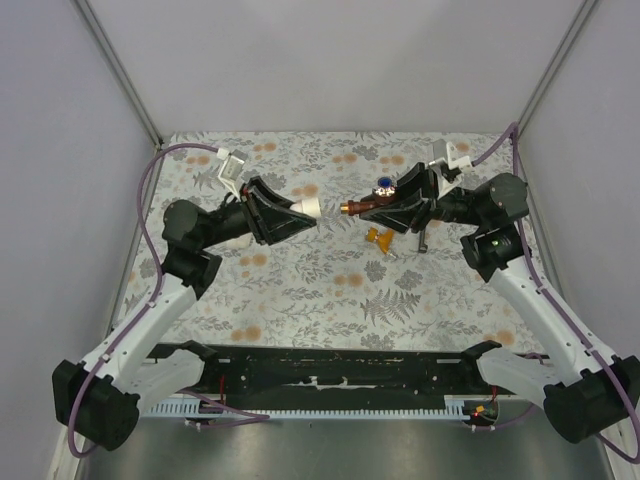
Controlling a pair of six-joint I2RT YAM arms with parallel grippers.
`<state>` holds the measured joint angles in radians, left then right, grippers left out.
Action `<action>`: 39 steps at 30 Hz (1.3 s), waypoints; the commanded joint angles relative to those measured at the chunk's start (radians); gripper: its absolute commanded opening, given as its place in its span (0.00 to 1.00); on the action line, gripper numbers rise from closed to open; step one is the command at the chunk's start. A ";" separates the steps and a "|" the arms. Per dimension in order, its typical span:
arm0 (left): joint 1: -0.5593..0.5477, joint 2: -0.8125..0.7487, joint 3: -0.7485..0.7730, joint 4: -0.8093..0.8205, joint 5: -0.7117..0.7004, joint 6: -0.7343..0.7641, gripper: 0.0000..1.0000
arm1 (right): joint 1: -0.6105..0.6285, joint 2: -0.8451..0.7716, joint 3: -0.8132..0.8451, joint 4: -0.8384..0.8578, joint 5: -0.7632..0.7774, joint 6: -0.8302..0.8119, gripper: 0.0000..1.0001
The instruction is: Install the water faucets
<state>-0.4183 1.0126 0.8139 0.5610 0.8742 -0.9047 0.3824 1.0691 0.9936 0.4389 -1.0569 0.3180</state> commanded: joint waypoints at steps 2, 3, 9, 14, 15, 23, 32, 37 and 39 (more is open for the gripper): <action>0.003 -0.057 0.002 0.108 0.048 -0.103 0.02 | 0.024 0.011 0.079 0.124 -0.090 -0.017 0.00; 0.003 -0.057 0.001 0.137 0.048 -0.124 0.02 | 0.033 0.014 0.086 0.123 -0.097 -0.025 0.00; 0.001 -0.014 0.007 0.320 0.098 -0.272 0.02 | 0.081 0.025 0.112 0.092 -0.103 -0.072 0.00; -0.011 -0.020 0.027 0.249 0.123 -0.243 0.02 | 0.108 0.025 0.129 0.012 -0.072 -0.157 0.00; -0.016 -0.025 0.036 0.197 0.127 -0.209 0.02 | 0.110 0.026 0.132 0.000 -0.065 -0.171 0.00; -0.025 -0.063 0.076 0.010 0.114 -0.126 0.02 | 0.141 0.058 0.172 -0.074 -0.054 -0.253 0.00; -0.053 -0.072 0.085 0.017 0.094 -0.178 0.02 | 0.179 0.068 0.169 -0.147 0.006 -0.376 0.00; -0.068 -0.077 0.091 -0.012 0.095 -0.184 0.02 | 0.177 0.075 0.171 -0.172 0.005 -0.405 0.00; -0.068 -0.077 0.099 -0.032 0.089 -0.204 0.02 | 0.177 0.075 0.177 -0.222 0.008 -0.462 0.00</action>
<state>-0.4545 0.9543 0.8520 0.5369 0.9653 -1.0683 0.5461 1.1320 1.1347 0.2989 -1.0943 -0.0391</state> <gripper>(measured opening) 0.440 0.369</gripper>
